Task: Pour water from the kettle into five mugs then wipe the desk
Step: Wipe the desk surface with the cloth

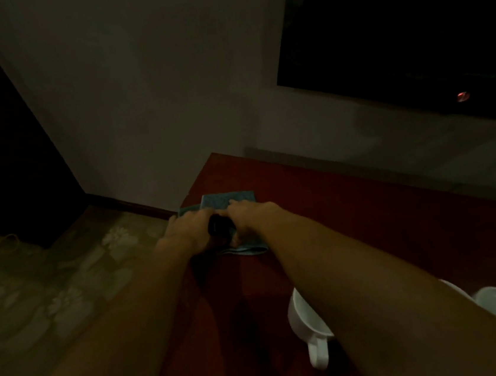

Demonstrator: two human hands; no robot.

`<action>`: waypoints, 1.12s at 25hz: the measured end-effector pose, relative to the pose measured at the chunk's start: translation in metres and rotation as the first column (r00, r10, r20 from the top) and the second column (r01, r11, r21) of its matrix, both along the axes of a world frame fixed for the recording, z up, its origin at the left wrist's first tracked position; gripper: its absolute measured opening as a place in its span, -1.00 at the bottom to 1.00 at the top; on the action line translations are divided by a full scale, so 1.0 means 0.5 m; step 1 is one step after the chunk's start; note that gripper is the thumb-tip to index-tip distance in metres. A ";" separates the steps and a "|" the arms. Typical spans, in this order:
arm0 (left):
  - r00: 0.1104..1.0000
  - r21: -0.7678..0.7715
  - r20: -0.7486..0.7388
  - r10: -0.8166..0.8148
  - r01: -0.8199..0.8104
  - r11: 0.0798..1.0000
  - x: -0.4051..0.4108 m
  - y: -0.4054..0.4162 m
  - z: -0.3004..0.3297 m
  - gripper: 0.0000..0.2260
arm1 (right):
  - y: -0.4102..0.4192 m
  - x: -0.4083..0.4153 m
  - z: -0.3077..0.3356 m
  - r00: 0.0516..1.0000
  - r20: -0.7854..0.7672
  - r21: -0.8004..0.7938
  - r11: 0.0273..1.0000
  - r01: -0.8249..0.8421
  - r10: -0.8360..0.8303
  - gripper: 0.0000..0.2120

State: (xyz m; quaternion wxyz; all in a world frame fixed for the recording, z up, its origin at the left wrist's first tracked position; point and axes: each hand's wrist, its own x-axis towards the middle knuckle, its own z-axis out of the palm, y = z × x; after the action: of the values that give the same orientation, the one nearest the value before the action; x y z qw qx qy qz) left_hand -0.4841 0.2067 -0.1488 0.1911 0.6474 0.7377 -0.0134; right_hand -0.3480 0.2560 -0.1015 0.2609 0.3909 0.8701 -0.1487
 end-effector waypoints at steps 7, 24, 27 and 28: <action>0.999 -0.020 0.048 0.024 -0.023 1.000 0.055 0.089 0.019 -0.74 | 0.078 0.045 -0.008 0.998 -0.047 -0.020 0.999 0.047 -0.048 -0.20; 0.954 -0.199 0.033 -0.298 0.299 0.933 0.470 0.228 0.097 -0.42 | 0.139 0.715 -0.020 0.913 0.036 -0.076 0.910 0.407 -0.406 -0.04; 0.938 -0.259 0.012 -0.345 0.336 0.905 0.529 0.254 0.111 -0.40 | 0.130 0.878 -0.012 0.897 0.120 -0.029 0.901 0.432 -0.426 -0.02; 0.933 -0.267 0.008 -0.359 0.348 0.899 0.552 0.260 0.114 -0.39 | 0.125 0.920 -0.002 0.887 0.148 -0.020 0.895 0.445 -0.438 -0.03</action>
State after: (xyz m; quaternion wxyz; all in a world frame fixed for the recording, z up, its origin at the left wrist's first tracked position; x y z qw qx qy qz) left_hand -0.2078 0.3367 -0.0917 0.2548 0.7388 0.6032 -0.1591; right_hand 0.1119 0.3185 -0.1024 0.2907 0.5807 0.7338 -0.1995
